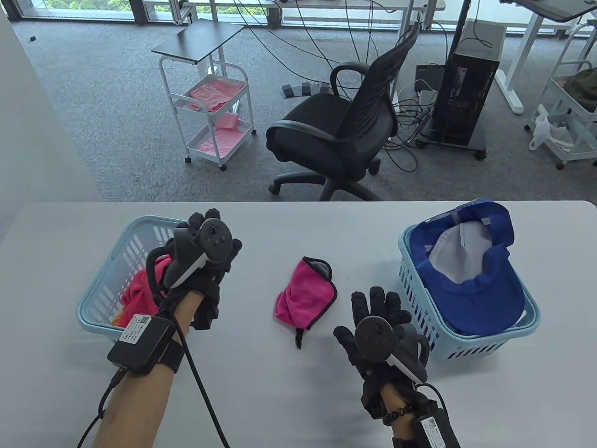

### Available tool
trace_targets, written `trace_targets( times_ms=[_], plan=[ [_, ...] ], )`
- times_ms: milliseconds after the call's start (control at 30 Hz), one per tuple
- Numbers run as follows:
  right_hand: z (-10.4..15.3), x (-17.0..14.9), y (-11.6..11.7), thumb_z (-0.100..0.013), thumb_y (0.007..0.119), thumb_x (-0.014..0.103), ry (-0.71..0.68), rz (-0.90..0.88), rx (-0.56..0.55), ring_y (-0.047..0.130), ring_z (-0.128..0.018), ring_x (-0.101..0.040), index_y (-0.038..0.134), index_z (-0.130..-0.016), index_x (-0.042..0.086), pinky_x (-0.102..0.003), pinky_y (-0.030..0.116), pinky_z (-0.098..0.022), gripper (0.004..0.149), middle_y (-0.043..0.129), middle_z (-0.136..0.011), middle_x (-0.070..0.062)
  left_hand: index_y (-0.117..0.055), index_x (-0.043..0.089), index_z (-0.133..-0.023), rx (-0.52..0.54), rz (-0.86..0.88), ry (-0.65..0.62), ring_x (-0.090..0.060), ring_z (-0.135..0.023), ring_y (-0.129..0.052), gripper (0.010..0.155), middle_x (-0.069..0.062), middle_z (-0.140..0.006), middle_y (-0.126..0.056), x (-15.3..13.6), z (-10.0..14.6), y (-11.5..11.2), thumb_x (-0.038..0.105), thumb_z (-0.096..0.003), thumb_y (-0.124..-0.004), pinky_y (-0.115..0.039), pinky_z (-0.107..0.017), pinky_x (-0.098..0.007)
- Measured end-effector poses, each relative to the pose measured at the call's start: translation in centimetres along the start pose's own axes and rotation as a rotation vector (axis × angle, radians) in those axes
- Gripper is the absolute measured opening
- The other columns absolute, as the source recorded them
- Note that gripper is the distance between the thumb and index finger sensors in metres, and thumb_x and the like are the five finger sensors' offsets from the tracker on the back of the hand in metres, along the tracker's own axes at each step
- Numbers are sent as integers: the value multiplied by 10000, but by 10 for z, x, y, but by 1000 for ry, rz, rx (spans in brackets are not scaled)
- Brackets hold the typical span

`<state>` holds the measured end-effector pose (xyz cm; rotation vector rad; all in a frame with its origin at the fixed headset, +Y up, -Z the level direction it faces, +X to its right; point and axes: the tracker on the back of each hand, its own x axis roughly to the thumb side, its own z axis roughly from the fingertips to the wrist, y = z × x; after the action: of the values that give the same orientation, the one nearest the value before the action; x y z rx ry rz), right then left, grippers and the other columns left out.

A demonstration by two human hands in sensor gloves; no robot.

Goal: Sort apparel and towels into hand baskets

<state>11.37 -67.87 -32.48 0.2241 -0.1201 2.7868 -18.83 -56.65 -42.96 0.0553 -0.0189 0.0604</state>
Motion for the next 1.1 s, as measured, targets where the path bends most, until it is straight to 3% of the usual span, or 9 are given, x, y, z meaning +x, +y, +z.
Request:
trace_targets(
  times_ms=[333,600,1100],
  plan=[
    [0,-2,-2,-556,713,461,5,-7,-9,208,-972,-658,404,-1128,24,-810,293,-655,783,211,-1127,-342,-367,188,-1182,-58,21,-127,-554,-1088,-606,783,-217,-1223,-476,63,-10,-31,611,-574,-624,-601,-753,-686],
    [1,-3,-2,-556,713,460,8,-12,-10,209,-972,-658,404,-1128,23,-811,293,-654,783,211,-1127,-340,-374,194,-1180,-152,38,-177,-537,-1093,-615,776,-212,-1223,-479,101,-20,-73,607,-573,-627,-603,-754,-687],
    [1,-4,-3,-556,712,461,8,-18,-7,209,-973,-657,404,-1128,24,-810,292,-655,782,211,-1127,-341,-375,212,-1175,-296,-26,-184,-521,-1104,-593,777,-183,-1227,-471,124,-30,-154,609,-563,-640,-587,-762,-685]
  ],
)
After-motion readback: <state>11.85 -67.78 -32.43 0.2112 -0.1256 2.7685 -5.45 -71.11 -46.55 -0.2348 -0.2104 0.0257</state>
